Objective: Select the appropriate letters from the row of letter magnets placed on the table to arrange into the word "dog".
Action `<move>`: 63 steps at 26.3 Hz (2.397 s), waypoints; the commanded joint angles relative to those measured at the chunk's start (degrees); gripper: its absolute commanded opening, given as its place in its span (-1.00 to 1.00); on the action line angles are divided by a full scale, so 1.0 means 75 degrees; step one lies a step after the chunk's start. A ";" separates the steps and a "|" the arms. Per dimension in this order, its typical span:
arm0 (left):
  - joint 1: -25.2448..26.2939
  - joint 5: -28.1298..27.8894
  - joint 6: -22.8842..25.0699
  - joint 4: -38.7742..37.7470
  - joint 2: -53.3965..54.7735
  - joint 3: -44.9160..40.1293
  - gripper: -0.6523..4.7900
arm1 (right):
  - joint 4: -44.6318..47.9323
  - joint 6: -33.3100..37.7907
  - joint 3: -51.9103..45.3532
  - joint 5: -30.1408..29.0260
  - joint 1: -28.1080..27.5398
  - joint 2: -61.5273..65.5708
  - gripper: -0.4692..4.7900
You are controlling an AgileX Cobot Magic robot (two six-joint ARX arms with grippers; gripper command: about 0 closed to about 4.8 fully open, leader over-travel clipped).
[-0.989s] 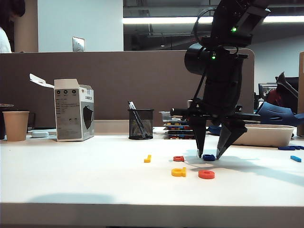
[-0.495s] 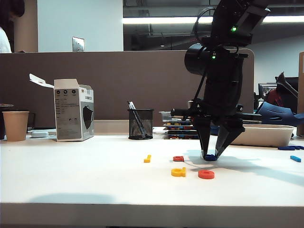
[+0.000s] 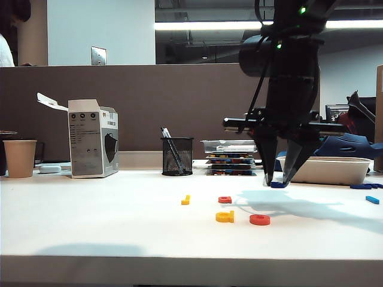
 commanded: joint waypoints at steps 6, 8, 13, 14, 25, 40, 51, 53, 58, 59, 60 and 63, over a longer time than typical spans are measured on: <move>-0.0012 -0.0052 0.0006 0.0020 -0.0015 0.0009 -0.78 | -0.0670 0.0026 -0.0242 0.0032 0.0009 -0.0557 -0.42; -0.0012 -0.0052 0.0006 0.0020 -0.0015 0.0009 -0.78 | -0.0676 0.0029 -0.0472 0.0020 0.0009 -0.0708 -0.42; -0.0012 -0.0052 0.0006 0.0020 -0.0015 0.0009 -0.78 | -0.0583 0.0102 -0.1017 -0.0178 0.0012 -0.1116 -0.42; -0.0012 -0.0052 0.0006 0.0017 -0.0015 0.0009 -0.78 | -0.0565 0.0169 -0.1072 -0.0175 0.0015 -0.1172 -0.42; -0.0012 -0.0052 0.0006 0.0017 -0.0015 0.0009 -0.78 | 0.0006 0.0431 -0.1725 -0.0338 0.0714 -0.1314 -0.42; -0.0012 -0.0052 0.0006 0.0020 -0.0015 0.0009 -0.78 | 0.0527 0.0425 -0.2238 -0.0020 0.0682 -0.1309 -0.42; -0.0012 -0.0050 0.0006 0.0020 -0.0015 0.0009 -0.78 | 0.0557 0.0425 -0.2486 -0.0117 0.0682 -0.1306 -0.41; -0.0012 -0.0052 0.0006 0.0017 -0.0015 0.0009 -0.78 | 0.0691 0.0425 -0.2480 -0.0143 0.0682 -0.1309 -0.41; -0.0012 -0.0052 0.0006 0.0017 -0.0015 0.0009 -0.78 | 0.0734 0.0425 -0.2480 -0.0149 0.0682 -0.1309 -0.32; -0.0012 -0.0050 0.0006 0.0020 -0.0015 0.0009 -0.78 | 0.0734 0.0425 -0.2477 -0.0149 0.0682 -0.1309 -0.31; -0.0012 -0.0050 0.0006 0.0020 -0.0015 0.0009 -0.78 | 0.0731 0.0425 -0.2477 -0.0160 0.0682 -0.1309 -0.27; -0.0012 -0.0052 0.0006 0.0017 -0.0015 0.0009 -0.78 | 0.0720 0.0425 -0.2477 -0.0172 0.0682 -0.1311 -0.20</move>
